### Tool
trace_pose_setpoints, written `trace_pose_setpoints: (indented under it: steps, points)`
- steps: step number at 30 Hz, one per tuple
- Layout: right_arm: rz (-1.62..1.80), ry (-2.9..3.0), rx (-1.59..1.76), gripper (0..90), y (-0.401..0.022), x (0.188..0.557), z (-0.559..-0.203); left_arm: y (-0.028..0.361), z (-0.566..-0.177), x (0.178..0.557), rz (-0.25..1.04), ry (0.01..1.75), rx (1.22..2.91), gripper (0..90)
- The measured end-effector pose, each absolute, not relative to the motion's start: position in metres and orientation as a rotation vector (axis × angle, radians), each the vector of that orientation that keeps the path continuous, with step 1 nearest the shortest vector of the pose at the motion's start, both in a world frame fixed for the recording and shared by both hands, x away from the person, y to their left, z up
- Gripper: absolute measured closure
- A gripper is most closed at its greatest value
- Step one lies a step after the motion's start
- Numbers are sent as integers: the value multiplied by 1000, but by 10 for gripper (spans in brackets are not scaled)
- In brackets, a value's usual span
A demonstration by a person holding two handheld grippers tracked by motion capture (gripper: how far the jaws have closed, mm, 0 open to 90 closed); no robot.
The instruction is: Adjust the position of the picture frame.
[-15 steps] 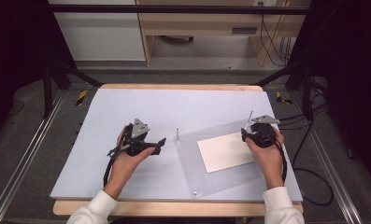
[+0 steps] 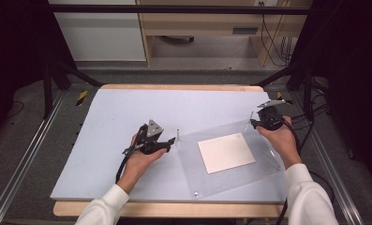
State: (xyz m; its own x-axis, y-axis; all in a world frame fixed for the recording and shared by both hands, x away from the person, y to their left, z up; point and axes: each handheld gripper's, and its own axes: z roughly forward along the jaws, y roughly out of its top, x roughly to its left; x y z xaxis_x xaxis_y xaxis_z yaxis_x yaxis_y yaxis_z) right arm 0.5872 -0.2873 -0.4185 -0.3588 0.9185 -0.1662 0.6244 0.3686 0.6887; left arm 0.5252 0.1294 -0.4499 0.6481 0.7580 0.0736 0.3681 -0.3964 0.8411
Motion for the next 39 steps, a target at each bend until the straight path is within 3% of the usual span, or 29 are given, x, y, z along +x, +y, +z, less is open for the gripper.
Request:
trace_pose_setpoints:
  steps: [1,7,17,25,30,39]
  points:
    - [738,2080,1337,613,-289,590,-424,127,-451,524,610,884,2006,374]
    - [762,2071,1361,614,-289,599,-433,119,-455,526,648,928,1981,375]
    - [807,2060,1444,630,-294,625,-452,111,-461,532,634,957,1974,482]
    - [820,2079,1445,714,-292,634,-464,108,-463,533,618,970,1966,512]
    - [821,2089,1441,846,-289,638,-468,104,-466,533,619,967,1979,530]
    - [817,2084,1446,852,-289,637,-467,99,-473,539,598,978,1981,636]
